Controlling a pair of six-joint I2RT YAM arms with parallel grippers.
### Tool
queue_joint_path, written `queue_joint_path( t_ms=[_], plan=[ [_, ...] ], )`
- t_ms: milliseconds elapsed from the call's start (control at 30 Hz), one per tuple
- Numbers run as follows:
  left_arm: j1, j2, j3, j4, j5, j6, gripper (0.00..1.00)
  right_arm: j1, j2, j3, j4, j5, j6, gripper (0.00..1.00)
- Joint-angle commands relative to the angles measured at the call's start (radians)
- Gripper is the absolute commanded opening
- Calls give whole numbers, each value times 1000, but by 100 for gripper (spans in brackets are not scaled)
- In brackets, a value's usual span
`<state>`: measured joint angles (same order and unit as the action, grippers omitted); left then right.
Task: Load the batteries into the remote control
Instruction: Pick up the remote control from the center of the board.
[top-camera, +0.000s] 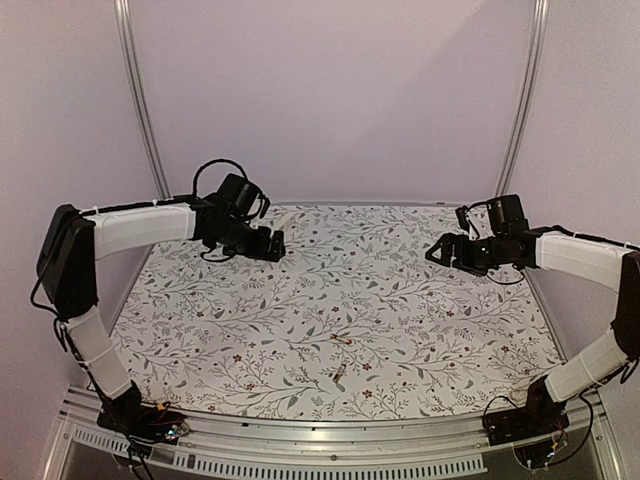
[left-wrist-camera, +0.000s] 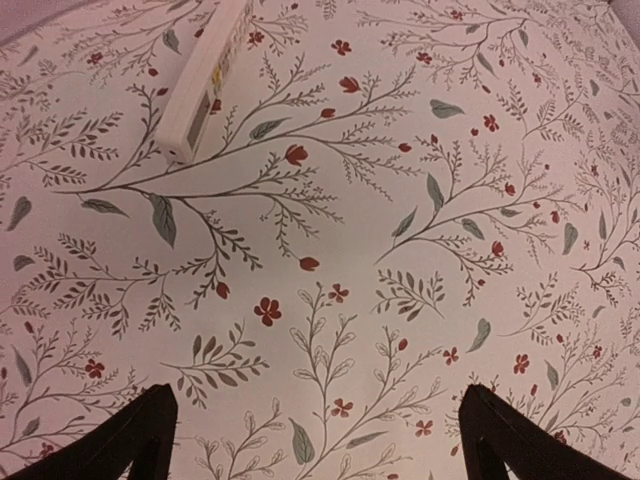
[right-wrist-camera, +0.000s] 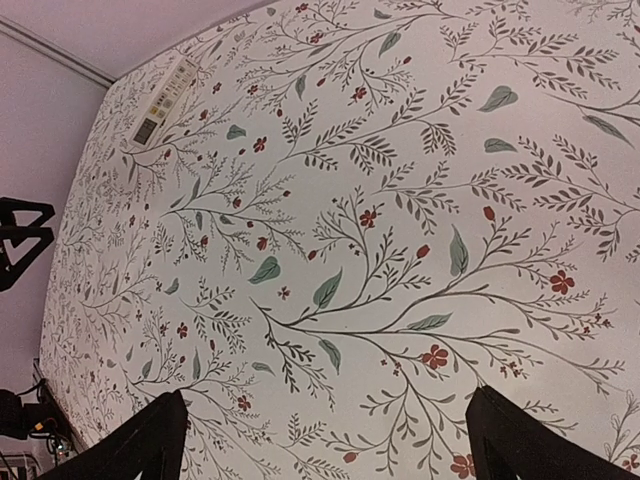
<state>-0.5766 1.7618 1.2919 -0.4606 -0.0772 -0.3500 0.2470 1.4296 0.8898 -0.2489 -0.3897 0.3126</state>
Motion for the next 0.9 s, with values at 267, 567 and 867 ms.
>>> queue_joint_path(
  t_ms=[267, 567, 867],
  plan=[
    [157, 224, 368, -107, 14, 170, 100, 9, -77, -11, -4, -78, -44, 99],
    [167, 483, 629, -170, 3, 303, 96, 9, -88, -41, 8, -89, -46, 99],
    [179, 661, 759, -199, -11, 348, 87, 9, -77, -46, 12, -94, -45, 99]
  ],
)
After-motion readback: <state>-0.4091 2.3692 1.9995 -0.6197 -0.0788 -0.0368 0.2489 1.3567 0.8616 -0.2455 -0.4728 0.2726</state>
